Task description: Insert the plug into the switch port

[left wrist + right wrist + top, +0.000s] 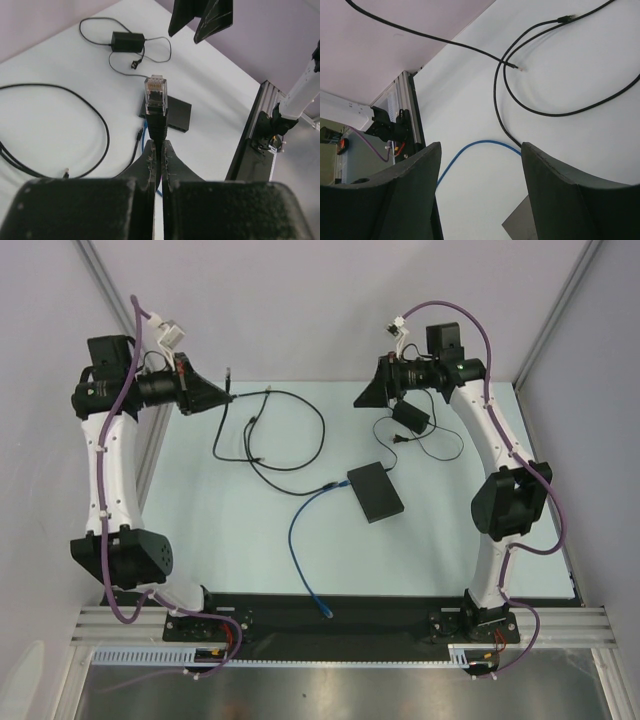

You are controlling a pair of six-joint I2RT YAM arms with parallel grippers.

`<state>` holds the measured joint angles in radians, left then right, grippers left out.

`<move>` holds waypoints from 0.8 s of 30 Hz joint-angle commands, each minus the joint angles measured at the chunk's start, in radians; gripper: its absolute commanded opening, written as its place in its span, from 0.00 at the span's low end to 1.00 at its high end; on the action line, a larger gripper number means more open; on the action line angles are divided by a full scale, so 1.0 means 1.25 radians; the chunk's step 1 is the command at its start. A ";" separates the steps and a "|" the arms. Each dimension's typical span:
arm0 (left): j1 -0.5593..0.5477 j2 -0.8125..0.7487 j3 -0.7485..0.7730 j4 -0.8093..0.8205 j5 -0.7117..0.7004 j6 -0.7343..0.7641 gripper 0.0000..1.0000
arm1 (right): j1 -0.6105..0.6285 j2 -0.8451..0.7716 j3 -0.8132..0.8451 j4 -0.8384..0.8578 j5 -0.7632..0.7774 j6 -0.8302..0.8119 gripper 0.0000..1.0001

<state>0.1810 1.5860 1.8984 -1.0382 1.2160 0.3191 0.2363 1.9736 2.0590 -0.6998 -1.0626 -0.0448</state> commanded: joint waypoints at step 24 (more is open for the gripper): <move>0.028 -0.156 0.061 0.340 -0.047 -0.107 0.00 | 0.022 -0.031 0.000 0.095 -0.024 0.054 0.69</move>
<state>0.2119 1.4521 1.9606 -0.6666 1.2030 0.0956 0.2543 1.9732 2.0590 -0.6338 -1.0668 -0.0040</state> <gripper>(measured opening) 0.018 0.696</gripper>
